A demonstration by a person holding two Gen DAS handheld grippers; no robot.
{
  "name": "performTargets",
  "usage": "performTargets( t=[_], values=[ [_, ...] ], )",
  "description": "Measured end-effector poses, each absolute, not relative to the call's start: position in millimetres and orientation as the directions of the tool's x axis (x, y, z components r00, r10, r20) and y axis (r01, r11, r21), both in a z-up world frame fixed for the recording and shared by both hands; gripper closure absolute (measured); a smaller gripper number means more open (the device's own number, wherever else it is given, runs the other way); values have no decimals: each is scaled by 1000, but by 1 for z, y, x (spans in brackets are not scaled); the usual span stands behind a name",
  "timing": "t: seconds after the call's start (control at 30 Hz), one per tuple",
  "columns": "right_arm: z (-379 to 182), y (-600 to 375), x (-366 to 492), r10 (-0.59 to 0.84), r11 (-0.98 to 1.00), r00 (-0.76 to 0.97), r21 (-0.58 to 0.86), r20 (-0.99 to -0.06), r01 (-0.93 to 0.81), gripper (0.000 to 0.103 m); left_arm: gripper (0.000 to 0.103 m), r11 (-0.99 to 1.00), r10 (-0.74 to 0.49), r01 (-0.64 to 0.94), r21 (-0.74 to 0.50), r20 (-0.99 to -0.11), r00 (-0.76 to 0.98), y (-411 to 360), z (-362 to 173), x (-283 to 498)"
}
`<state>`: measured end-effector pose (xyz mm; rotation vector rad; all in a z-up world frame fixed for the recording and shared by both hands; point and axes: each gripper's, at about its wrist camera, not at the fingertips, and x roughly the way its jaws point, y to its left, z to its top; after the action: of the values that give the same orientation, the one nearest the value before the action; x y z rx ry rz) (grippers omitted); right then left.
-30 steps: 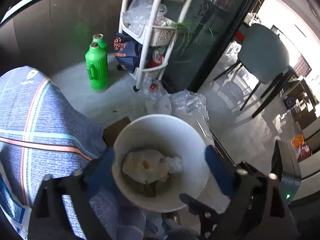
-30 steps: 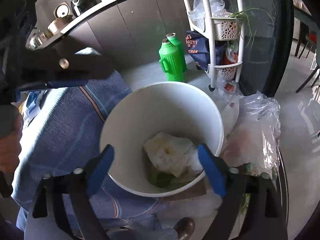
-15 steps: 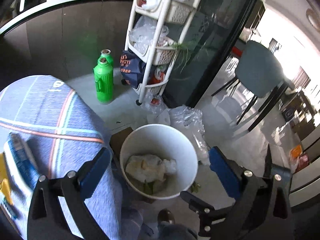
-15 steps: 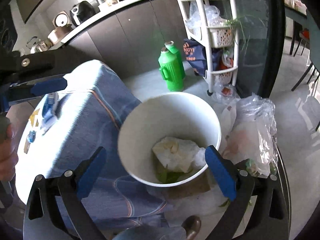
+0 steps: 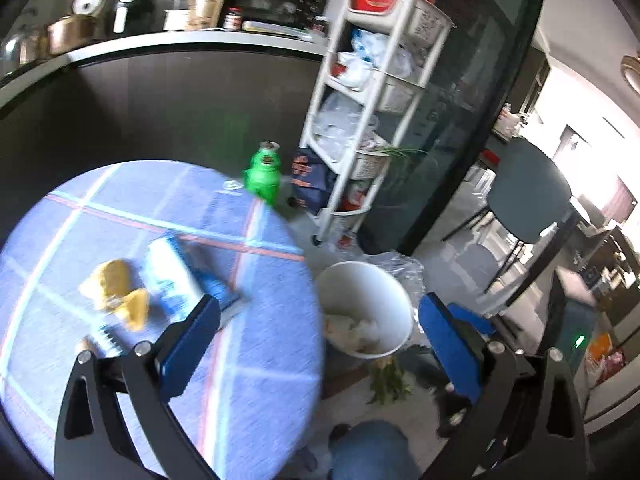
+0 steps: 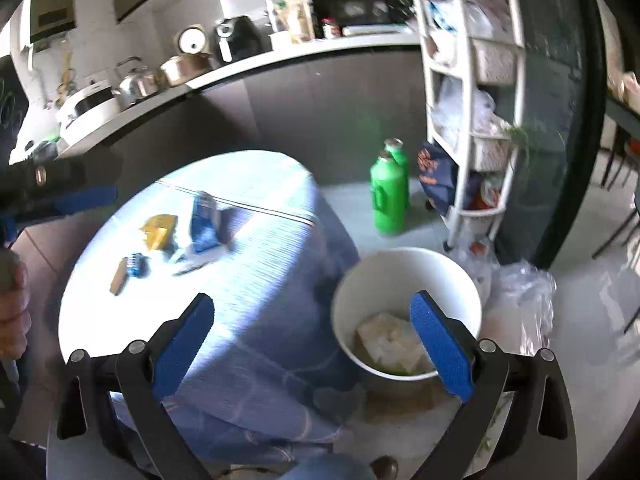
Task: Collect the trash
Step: 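Grasp the bone with the left gripper while the right grasps the blue mint tube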
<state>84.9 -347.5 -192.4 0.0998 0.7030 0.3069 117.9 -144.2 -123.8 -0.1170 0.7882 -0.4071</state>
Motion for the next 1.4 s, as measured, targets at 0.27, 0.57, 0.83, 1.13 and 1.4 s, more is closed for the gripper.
performTargets(
  t=[0.27, 0.57, 0.83, 1.13, 1.4],
  values=[
    [-175, -290, 82, 400, 914, 660, 225, -635, -338, 9, 4, 959, -273, 138, -246, -683, 678, -50, -128, 82],
    [-175, -200, 95, 465, 863, 572, 203, -676, -462, 10, 4, 959, -187, -36, -283, -719, 669, 41, -155, 54],
    [-175, -139, 129, 473, 828, 525, 153, -708, -539, 39, 11, 942, -226, -42, -332, -723, 653, 72, -175, 54],
    [-211, -91, 159, 486, 766, 403, 156, -776, -623, 71, 36, 937, -259, -30, -349, -747, 612, 78, -196, 70],
    [-236, -70, 174, 479, 758, 369, 164, -796, -631, 82, 46, 924, -289, -31, -380, -750, 595, 88, -206, 82]
  ],
)
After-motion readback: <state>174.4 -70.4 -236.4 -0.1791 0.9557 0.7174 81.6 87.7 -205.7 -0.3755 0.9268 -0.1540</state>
